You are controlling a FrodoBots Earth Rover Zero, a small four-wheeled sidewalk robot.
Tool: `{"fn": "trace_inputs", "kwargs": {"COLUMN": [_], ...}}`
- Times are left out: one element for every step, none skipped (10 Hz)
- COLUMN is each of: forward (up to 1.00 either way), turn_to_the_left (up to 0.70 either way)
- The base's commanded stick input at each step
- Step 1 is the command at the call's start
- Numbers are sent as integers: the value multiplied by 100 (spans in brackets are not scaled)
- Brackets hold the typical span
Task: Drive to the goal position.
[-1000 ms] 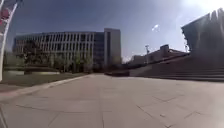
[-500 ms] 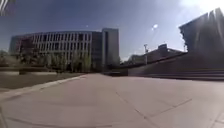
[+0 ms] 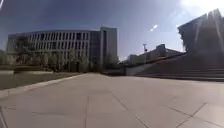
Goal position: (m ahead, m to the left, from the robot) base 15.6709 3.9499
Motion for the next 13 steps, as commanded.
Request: {"fn": "trace_inputs", "kwargs": {"forward": [100,100,100,100,100,100,100,100,100,100,100,100,100], "turn_to_the_left": [-9,-9,-9,10,30,31,31,27,-4,-9,-9,-9,-9]}}
